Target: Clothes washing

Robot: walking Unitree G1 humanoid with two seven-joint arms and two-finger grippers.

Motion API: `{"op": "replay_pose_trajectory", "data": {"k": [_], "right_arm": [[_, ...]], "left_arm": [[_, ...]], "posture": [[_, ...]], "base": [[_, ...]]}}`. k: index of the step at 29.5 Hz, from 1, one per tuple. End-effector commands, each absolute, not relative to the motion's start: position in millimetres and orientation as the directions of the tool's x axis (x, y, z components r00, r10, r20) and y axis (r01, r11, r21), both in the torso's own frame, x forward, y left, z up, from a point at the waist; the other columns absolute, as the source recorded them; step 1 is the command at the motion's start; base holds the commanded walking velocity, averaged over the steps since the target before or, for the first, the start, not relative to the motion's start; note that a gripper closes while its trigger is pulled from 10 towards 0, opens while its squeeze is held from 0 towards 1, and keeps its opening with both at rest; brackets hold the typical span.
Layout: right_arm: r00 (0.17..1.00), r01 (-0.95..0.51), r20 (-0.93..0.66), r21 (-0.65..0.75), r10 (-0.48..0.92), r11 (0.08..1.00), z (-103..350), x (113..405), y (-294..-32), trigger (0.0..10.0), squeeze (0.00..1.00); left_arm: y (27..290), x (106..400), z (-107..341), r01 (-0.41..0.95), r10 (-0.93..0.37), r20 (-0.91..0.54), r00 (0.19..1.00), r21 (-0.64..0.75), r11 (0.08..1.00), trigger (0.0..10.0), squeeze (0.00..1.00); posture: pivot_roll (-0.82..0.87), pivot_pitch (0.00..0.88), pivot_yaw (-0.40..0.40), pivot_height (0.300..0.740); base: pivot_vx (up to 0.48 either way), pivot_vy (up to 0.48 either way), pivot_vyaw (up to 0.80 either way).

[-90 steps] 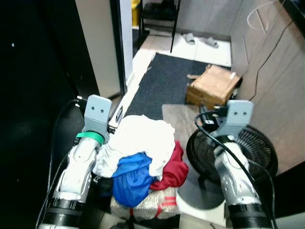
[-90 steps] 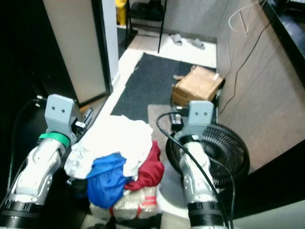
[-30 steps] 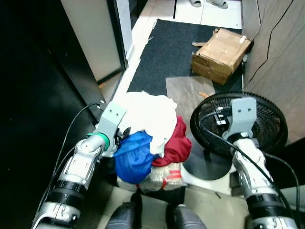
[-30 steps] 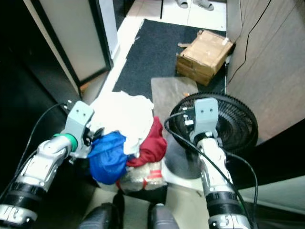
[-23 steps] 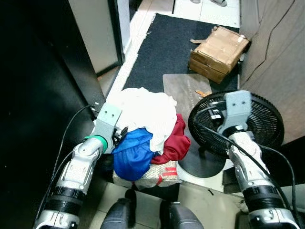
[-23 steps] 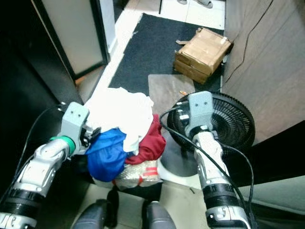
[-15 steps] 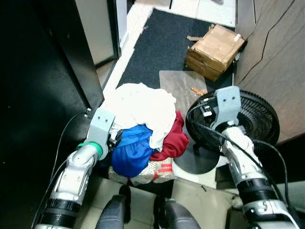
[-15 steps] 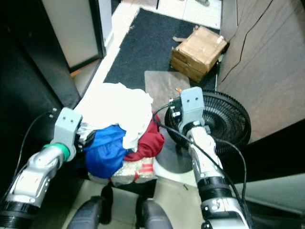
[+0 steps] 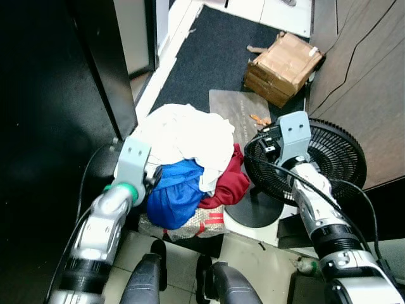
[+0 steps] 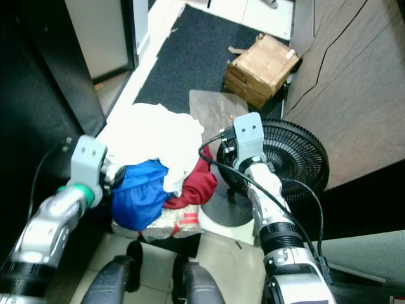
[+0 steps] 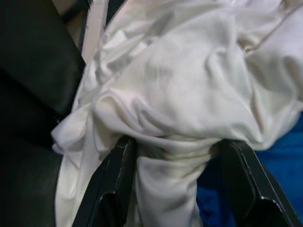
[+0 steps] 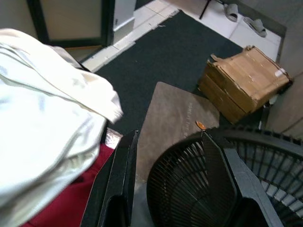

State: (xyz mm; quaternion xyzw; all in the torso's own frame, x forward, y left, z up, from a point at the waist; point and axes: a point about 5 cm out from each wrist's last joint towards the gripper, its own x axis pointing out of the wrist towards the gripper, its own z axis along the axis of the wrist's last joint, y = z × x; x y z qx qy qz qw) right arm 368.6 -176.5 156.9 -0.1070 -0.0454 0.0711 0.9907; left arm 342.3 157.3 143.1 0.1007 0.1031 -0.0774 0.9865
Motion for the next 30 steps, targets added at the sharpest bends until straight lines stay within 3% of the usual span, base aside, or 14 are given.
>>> {"op": "replay_pose_trajectory", "data": {"k": [1, 6, 17, 18, 21, 22, 30], "right_arm": [[0.991, -0.110, 0.051, -0.224, 0.125, 0.968, 149, 366, -185, 10.0, 0.00], [0.991, -0.106, 0.058, -0.224, 0.122, 0.969, 149, 367, -186, 10.0, 0.00], [0.992, -0.100, 0.055, -0.222, 0.115, 0.970, 145, 366, -188, 10.0, 0.00], [0.992, -0.101, 0.053, -0.222, 0.115, 0.970, 144, 366, -187, 10.0, 0.00], [0.992, -0.102, 0.052, -0.222, 0.116, 0.970, 144, 366, -187, 10.0, 0.00], [0.992, -0.102, 0.052, -0.221, 0.116, 0.970, 144, 367, -186, 10.0, 0.00], [0.993, -0.095, 0.050, -0.222, 0.108, 0.970, 143, 368, -188, 10.0, 0.00]], "left_arm": [[161, 342, 131, 0.159, -0.109, -0.259, 0.960, 0.180, 0.971, 10.0, 0.00], [165, 361, 138, 0.137, -0.076, -0.250, 0.965, 0.237, 0.962, 10.0, 0.00], [168, 373, 126, 0.116, -0.028, -0.309, 0.951, 0.269, 0.956, 10.0, 0.00], [168, 375, 125, 0.111, -0.021, -0.312, 0.950, 0.272, 0.956, 9.3, 0.00], [169, 377, 125, 0.104, -0.013, -0.315, 0.949, 0.273, 0.956, 9.3, 0.00], [170, 379, 125, 0.095, -0.004, -0.315, 0.949, 0.272, 0.958, 0.0, 0.00], [177, 383, 128, 0.065, 0.020, -0.294, 0.956, 0.277, 0.959, 0.0, 0.00]], "posture": [[-0.02, 0.344, -0.065, 0.740], [-0.02, 0.338, -0.057, 0.740], [-0.02, 0.338, -0.059, 0.740], [-0.02, 0.338, -0.059, 0.740], [-0.02, 0.335, -0.059, 0.740], [-0.02, 0.333, -0.058, 0.740], [-0.02, 0.332, -0.060, 0.740]], "base": [[0.000, 0.000, 0.00], [0.000, 0.000, 0.00], [0.000, 0.000, 0.00], [0.000, 0.000, 0.00], [0.000, 0.000, 0.00], [0.000, 0.000, 0.00], [0.000, 0.000, 0.00]]}}
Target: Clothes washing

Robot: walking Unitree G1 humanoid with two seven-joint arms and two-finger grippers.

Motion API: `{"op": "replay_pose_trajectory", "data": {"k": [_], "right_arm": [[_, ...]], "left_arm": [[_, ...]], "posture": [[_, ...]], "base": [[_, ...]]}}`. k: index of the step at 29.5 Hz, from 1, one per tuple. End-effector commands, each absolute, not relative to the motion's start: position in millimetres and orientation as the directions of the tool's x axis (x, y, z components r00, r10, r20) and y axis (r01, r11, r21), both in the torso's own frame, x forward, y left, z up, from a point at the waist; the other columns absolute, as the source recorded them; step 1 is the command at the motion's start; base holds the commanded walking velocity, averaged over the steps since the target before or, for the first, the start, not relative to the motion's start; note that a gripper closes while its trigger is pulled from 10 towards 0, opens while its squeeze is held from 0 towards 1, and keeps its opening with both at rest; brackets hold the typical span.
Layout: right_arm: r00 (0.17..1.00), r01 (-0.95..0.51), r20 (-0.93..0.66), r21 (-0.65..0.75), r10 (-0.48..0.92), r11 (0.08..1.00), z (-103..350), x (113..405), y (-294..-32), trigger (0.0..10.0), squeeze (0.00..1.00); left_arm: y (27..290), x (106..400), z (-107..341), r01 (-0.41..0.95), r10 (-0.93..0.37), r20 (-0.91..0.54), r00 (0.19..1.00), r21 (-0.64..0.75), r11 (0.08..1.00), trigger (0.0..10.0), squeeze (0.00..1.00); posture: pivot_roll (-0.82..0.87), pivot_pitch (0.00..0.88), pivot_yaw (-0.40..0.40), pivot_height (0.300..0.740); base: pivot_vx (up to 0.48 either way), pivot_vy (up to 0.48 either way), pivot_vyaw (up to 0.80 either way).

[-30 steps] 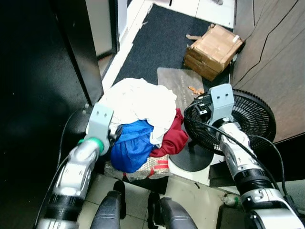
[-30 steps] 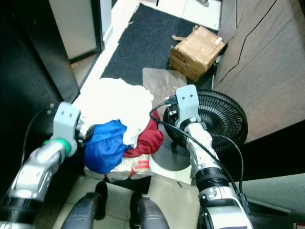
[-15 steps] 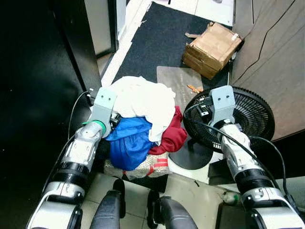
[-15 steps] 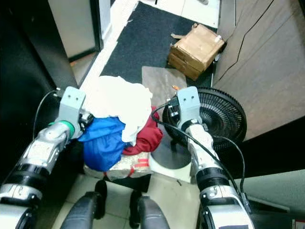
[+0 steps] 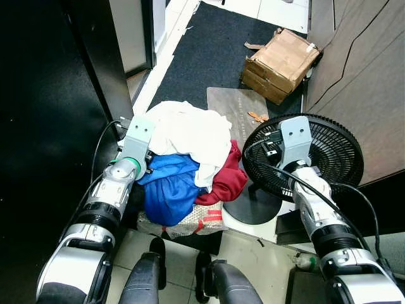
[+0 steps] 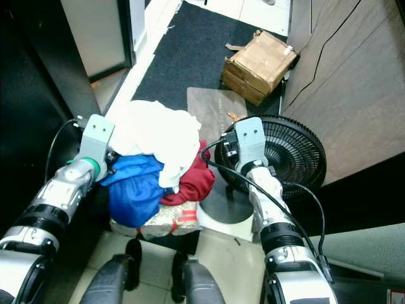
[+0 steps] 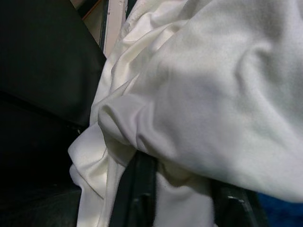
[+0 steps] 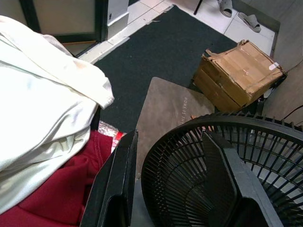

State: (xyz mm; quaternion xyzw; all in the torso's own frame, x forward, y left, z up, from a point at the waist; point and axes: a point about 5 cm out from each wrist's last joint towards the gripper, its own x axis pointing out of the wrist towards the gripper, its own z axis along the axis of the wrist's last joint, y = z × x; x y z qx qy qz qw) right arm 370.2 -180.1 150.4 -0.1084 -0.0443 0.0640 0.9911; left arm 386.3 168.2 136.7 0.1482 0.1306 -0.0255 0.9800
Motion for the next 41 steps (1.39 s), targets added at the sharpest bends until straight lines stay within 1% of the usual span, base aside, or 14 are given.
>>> {"op": "replay_pose_trajectory", "data": {"k": [1, 17, 21, 22, 24, 25, 26, 29, 31, 33, 36, 38, 39, 41], "right_arm": [[0.993, -0.094, 0.050, -0.222, 0.107, 0.971, 143, 368, -188, 10.0, 0.00], [0.992, -0.094, 0.060, -0.214, 0.109, 0.972, 146, 372, -184, 10.0, 0.00], [0.990, -0.083, 0.097, -0.198, 0.104, 0.977, 154, 373, -184, 10.0, 0.00], [0.988, -0.075, 0.117, -0.187, 0.098, 0.979, 157, 373, -184, 10.0, 0.00], [0.987, -0.070, 0.129, -0.180, 0.094, 0.981, 159, 372, -185, 10.0, 0.00], [0.986, -0.064, 0.142, -0.172, 0.089, 0.983, 161, 372, -185, 10.0, 0.00], [0.984, -0.062, 0.157, -0.165, 0.088, 0.984, 163, 370, -184, 10.0, 0.00], [0.981, -0.061, 0.170, -0.162, 0.089, 0.985, 164, 368, -183, 10.0, 0.00], [0.974, -0.060, 0.207, -0.152, 0.091, 0.987, 169, 364, -181, 10.0, 0.00], [0.966, -0.061, 0.239, -0.148, 0.095, 0.987, 175, 359, -180, 10.0, 0.00], [0.961, -0.057, 0.262, -0.139, 0.092, 0.989, 179, 357, -179, 10.0, 0.00], [0.948, -0.051, 0.308, -0.112, 0.084, 0.992, 191, 350, -177, 10.0, 0.00], [0.938, -0.052, 0.337, -0.103, 0.084, 0.993, 198, 345, -176, 10.0, 0.00], [0.931, -0.054, 0.354, -0.099, 0.086, 0.994, 203, 342, -174, 10.0, 0.00]], "left_arm": [[178, 384, 128, 0.060, 0.024, -0.291, 0.957, 0.277, 0.959, 0.0, 0.00], [179, 387, 143, 0.049, 0.011, -0.207, 0.978, 0.282, 0.958, 0.0, 0.00], [169, 377, 169, 0.088, -0.068, -0.089, 0.994, 0.237, 0.968, 0.0, 0.00], [163, 368, 183, 0.126, -0.123, -0.027, 0.992, 0.221, 0.967, 1.0, 0.00], [159, 360, 192, 0.154, -0.160, 0.013, 0.987, 0.214, 0.965, 1.0, 0.00], [154, 351, 199, 0.189, -0.203, 0.050, 0.978, 0.204, 0.961, 10.0, 0.00], [147, 340, 205, 0.243, -0.265, 0.085, 0.960, 0.209, 0.947, 10.0, 0.00], [142, 330, 208, 0.287, -0.316, 0.104, 0.943, 0.226, 0.931, 10.0, 0.00], [124, 306, 215, 0.398, -0.436, 0.140, 0.889, 0.233, 0.887, 10.0, 0.00], [109, 288, 225, 0.463, -0.496, 0.181, 0.849, 0.198, 0.864, 10.0, 0.00], [100, 279, 239, 0.482, -0.507, 0.229, 0.831, 0.161, 0.861, 10.0, 0.00], [91, 265, 268, 0.501, -0.504, 0.324, 0.801, 0.097, 0.860, 10.0, 0.00], [91, 260, 283, 0.493, -0.491, 0.376, 0.786, 0.098, 0.865, 10.0, 0.00], [92, 258, 291, 0.484, -0.481, 0.405, 0.777, 0.104, 0.869, 10.0, 0.00]], "posture": [[-0.02, 0.331, -0.060, 0.740], [0.00, 0.303, -0.061, 0.740], [0.01, 0.276, -0.052, 0.740], [0.02, 0.252, -0.043, 0.740], [0.02, 0.252, -0.043, 0.740], [0.03, 0.236, -0.036, 0.740], [0.03, 0.222, -0.032, 0.740], [0.03, 0.218, -0.031, 0.740], [0.03, 0.186, -0.026, 0.740], [0.03, 0.170, -0.022, 0.740], [0.03, 0.149, -0.020, 0.740], [0.03, 0.131, -0.018, 0.740], [0.03, 0.116, -0.016, 0.740], [0.03, 0.116, -0.016, 0.740]], "base": [[0.000, 0.000, 0.00], [0.000, 0.000, 0.00], [0.000, 0.000, 0.00], [0.000, 0.000, 0.00], [0.000, 0.000, 0.00], [0.000, 0.000, 0.00], [0.000, 0.000, 0.00], [0.000, 0.000, 0.00], [0.000, 0.000, 0.00], [0.000, 0.000, 0.00], [0.000, 0.000, 0.00], [0.000, 0.000, 0.00], [0.000, 0.000, 0.00], [0.000, 0.000, 0.00]]}}
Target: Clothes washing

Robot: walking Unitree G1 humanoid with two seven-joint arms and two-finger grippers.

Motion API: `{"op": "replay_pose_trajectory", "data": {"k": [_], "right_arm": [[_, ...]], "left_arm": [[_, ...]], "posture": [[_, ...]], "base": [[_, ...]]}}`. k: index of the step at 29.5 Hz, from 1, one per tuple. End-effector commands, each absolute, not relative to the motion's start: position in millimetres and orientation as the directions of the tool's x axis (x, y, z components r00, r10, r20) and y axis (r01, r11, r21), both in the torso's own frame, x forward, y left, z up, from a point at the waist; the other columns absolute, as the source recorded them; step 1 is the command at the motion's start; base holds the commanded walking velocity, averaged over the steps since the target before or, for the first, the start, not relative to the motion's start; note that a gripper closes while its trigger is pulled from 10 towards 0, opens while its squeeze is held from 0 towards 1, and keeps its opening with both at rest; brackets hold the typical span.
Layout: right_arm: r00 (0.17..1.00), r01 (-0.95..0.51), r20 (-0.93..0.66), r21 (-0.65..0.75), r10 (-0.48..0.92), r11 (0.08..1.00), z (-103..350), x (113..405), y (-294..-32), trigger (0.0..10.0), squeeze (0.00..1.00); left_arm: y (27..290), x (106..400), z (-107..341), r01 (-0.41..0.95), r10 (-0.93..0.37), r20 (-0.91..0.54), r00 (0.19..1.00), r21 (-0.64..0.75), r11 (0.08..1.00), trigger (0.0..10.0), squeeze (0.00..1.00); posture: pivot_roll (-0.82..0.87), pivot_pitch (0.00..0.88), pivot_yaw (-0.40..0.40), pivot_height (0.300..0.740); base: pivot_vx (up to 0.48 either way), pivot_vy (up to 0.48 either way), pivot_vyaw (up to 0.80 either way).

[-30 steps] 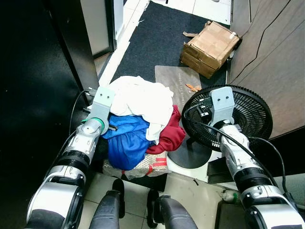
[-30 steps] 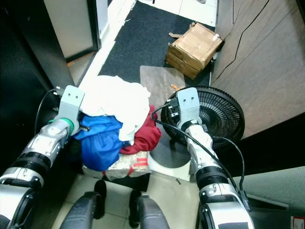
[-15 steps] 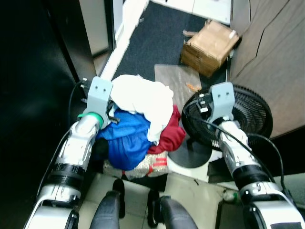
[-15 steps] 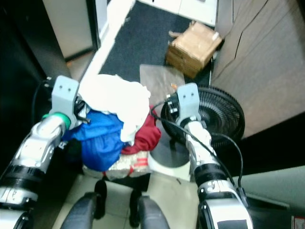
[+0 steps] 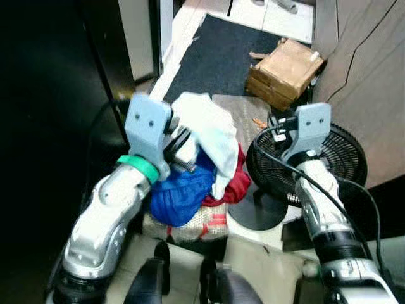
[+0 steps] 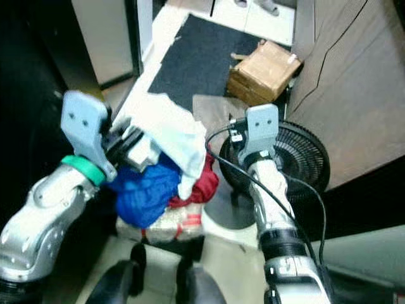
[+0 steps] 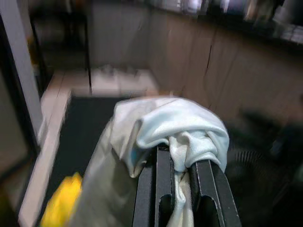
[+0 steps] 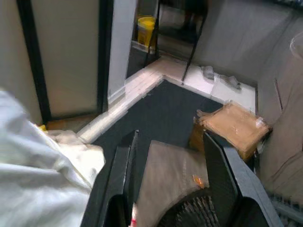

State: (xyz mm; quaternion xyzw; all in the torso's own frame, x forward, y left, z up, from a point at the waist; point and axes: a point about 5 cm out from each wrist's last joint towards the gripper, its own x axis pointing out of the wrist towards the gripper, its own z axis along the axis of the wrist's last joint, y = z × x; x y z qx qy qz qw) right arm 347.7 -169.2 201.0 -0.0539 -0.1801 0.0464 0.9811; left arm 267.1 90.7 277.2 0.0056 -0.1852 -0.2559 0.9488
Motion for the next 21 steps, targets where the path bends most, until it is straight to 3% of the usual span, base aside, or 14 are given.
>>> {"op": "replay_pose_trajectory", "data": {"k": [1, 6, 10, 13, 21], "right_arm": [[0.916, -0.056, 0.390, -0.103, 0.092, 0.993, 212, 337, -172, 10.0, 0.00], [0.846, -0.037, 0.525, -0.113, 0.091, 0.993, 250, 325, -169, 10.0, 0.00], [0.815, -0.031, 0.575, -0.089, 0.076, 0.996, 266, 323, -170, 10.0, 0.00], [0.805, -0.032, 0.591, -0.057, 0.060, 0.998, 274, 322, -170, 10.0, 0.00], [0.841, -0.061, 0.538, -0.017, 0.061, 0.998, 258, 323, -164, 10.0, 0.00]], "left_arm": [[96, 257, 303, 0.454, -0.463, 0.453, 0.762, 0.138, 0.881, 10.0, 0.00], [118, 262, 345, 0.348, -0.410, 0.577, 0.706, 0.222, 0.911, 10.0, 0.00], [125, 265, 355, 0.329, -0.395, 0.593, 0.702, 0.222, 0.918, 10.0, 0.00], [137, 276, 338, 0.295, -0.370, 0.501, 0.783, 0.225, 0.929, 10.0, 0.00], [153, 283, 333, 0.228, -0.277, 0.468, 0.839, 0.161, 0.960, 10.0, 0.00]], "posture": [[0.04, 0.095, -0.008, 0.740], [0.03, 0.065, 0.011, 0.740], [0.03, 0.052, 0.019, 0.740], [0.03, 0.034, 0.032, 0.740], [0.05, 0.002, 0.027, 0.740]], "base": [[0.000, 0.000, 0.00], [0.000, 0.000, 0.00], [0.000, 0.000, 0.00], [0.000, 0.000, 0.00], [0.000, 0.000, 0.00]]}}
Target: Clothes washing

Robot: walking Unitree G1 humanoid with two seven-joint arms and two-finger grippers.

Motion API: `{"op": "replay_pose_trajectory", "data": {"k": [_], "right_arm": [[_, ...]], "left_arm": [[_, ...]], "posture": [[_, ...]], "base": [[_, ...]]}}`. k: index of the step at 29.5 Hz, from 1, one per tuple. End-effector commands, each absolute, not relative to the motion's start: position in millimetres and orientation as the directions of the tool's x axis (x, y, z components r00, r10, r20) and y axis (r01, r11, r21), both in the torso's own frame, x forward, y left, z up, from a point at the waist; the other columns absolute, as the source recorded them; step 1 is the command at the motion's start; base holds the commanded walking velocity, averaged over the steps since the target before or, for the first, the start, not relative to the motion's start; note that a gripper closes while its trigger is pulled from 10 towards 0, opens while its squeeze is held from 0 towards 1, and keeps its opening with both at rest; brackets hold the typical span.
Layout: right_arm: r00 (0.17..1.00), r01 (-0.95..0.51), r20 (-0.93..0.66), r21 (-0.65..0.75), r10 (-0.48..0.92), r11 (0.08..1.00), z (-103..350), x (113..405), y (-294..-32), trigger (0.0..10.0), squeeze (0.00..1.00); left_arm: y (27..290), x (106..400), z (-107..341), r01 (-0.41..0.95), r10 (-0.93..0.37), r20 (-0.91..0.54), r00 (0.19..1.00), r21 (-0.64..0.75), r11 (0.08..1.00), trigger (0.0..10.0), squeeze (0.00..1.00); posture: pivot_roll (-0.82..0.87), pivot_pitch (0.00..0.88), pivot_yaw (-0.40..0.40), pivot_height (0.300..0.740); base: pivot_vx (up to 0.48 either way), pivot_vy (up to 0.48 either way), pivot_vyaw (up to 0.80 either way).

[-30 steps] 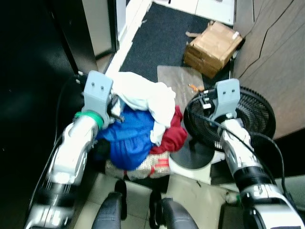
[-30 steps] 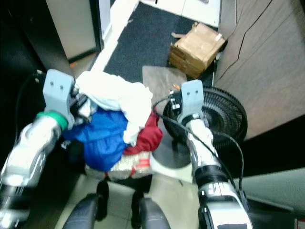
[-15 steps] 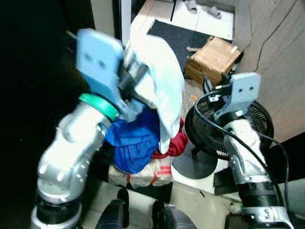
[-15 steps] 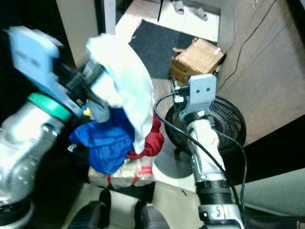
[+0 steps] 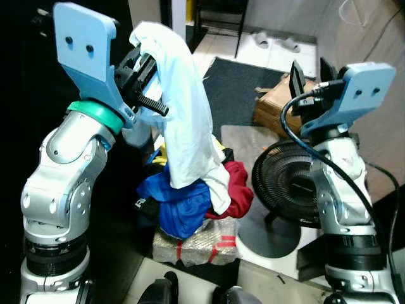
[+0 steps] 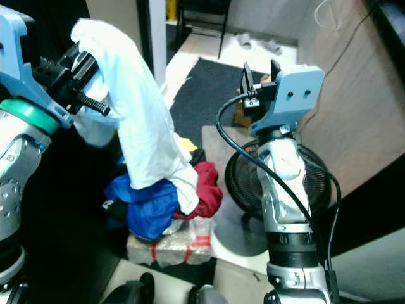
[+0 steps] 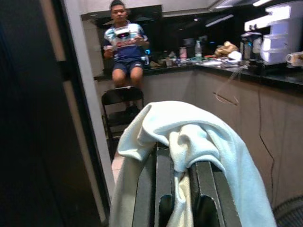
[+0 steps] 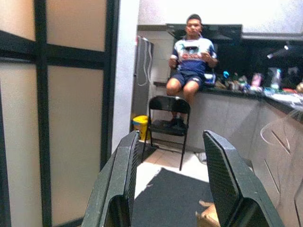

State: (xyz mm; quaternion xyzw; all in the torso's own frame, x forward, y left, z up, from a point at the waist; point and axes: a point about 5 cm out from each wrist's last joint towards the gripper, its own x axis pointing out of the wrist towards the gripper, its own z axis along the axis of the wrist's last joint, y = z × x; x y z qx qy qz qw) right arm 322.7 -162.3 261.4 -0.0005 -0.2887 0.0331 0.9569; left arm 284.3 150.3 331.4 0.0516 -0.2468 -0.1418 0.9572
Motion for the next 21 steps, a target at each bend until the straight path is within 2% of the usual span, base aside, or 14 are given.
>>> {"op": "replay_pose_trajectory", "data": {"k": [1, 21], "right_arm": [[0.844, -0.061, 0.532, -0.015, 0.059, 0.998, 258, 324, -163, 10.0, 0.00], [0.845, -0.050, 0.534, 0.030, 0.026, 0.998, 265, 330, -159, 10.0, 0.00]], "left_arm": [[154, 287, 334, 0.216, -0.265, 0.470, 0.842, 0.156, 0.964, 10.0, 0.00], [152, 298, 339, 0.212, -0.270, 0.467, 0.842, 0.173, 0.962, 10.0, 0.00]], "posture": [[0.05, 0.000, 0.027, 0.740], [0.05, 0.000, 0.047, 0.740]], "base": [[0.000, 0.000, -0.52], [0.000, 0.000, -0.77]]}}
